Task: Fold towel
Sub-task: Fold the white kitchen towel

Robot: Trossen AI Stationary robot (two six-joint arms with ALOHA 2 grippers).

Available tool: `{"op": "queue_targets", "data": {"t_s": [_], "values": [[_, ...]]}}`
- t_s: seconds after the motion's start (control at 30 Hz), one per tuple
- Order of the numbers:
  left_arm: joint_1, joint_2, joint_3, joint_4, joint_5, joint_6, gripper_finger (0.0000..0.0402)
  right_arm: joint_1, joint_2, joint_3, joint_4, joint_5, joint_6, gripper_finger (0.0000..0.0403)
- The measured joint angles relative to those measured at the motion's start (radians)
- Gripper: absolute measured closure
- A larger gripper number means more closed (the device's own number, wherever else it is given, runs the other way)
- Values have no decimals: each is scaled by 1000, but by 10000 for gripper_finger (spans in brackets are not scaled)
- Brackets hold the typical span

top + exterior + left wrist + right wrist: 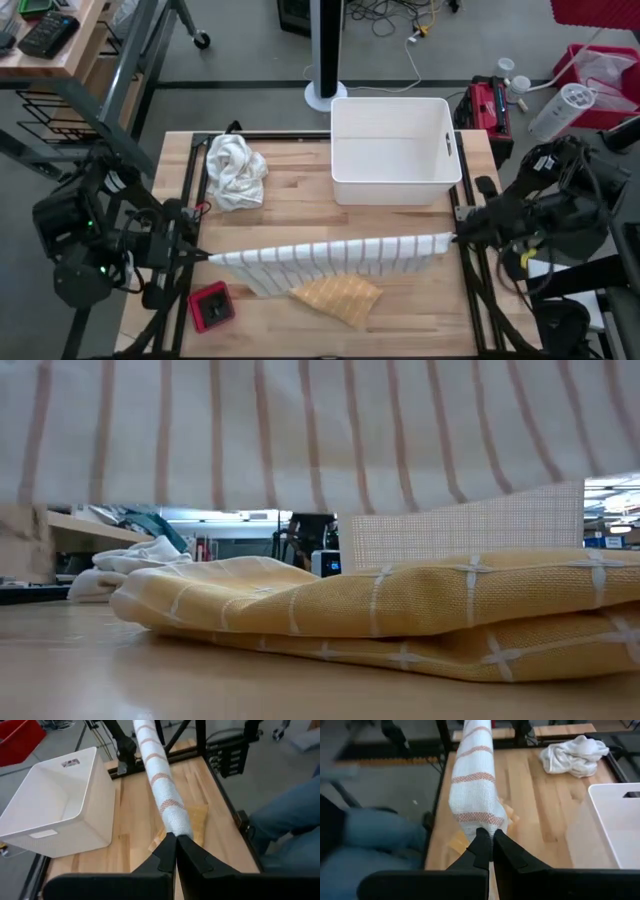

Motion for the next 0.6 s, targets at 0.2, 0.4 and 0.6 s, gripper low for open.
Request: {"op": "queue_targets", "data": {"t_s": [0.2, 0.4, 0.6], "values": [[0, -14, 62, 12, -78, 0, 401, 0, -34, 33, 34, 53, 139, 403], [0, -18, 135, 11, -109, -17, 401, 0, -47, 36, 22, 69, 204, 403], [0, -27, 158, 7, -133, -84, 401, 1, -52, 44, 71, 102, 172, 403]]}}
